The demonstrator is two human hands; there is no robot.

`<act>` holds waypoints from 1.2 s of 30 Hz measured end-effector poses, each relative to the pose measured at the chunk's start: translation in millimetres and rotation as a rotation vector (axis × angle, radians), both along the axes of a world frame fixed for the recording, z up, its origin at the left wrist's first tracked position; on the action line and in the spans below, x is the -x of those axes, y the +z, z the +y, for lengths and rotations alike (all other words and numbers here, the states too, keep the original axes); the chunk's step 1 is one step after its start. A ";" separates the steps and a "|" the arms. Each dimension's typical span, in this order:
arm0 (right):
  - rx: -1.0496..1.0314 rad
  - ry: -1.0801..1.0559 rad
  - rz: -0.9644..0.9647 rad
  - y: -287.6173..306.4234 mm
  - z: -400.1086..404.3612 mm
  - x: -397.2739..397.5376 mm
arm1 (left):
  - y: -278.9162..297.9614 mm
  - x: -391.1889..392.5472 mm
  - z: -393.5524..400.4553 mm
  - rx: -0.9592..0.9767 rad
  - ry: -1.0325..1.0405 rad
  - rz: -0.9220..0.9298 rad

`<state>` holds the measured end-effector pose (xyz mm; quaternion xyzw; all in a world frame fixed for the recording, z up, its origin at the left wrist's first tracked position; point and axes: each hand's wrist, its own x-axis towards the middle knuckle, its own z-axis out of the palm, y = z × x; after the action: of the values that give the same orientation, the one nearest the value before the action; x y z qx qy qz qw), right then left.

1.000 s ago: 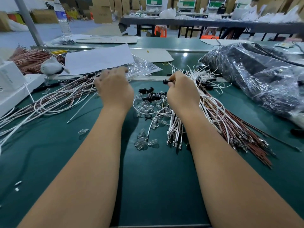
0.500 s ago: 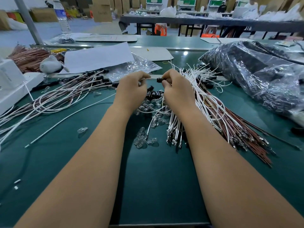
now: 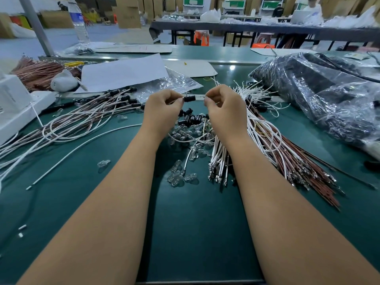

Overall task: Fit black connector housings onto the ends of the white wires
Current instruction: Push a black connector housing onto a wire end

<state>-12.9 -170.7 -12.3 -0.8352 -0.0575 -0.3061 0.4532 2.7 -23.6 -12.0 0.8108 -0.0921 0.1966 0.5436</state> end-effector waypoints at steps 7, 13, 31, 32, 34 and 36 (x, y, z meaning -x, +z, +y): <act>-0.078 0.015 0.031 4.2 -0.5 3.2 | -1.5 3.0 -0.3 0.061 -0.059 0.023; -0.124 0.017 0.047 6.9 0.4 6.1 | -0.9 3.9 -2.6 0.007 -0.052 -0.029; -0.035 0.036 0.049 -0.9 1.3 -1.8 | -1.3 2.4 -3.7 -0.051 -0.063 -0.055; -0.035 0.036 0.049 -1.3 1.2 -2.4 | -0.9 2.5 -3.6 -0.048 -0.066 -0.052; -0.031 0.036 0.045 -2.0 1.1 -2.8 | -0.4 2.8 -2.7 -0.030 -0.078 -0.042; -0.014 0.038 0.037 -2.3 1.7 -2.8 | -1.0 2.7 -1.8 -0.016 -0.081 -0.039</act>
<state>-10.1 -169.0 -14.6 -0.8363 -0.0627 -0.2821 0.4658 0.1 -25.4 -13.0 0.8069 -0.1369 0.1894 0.5425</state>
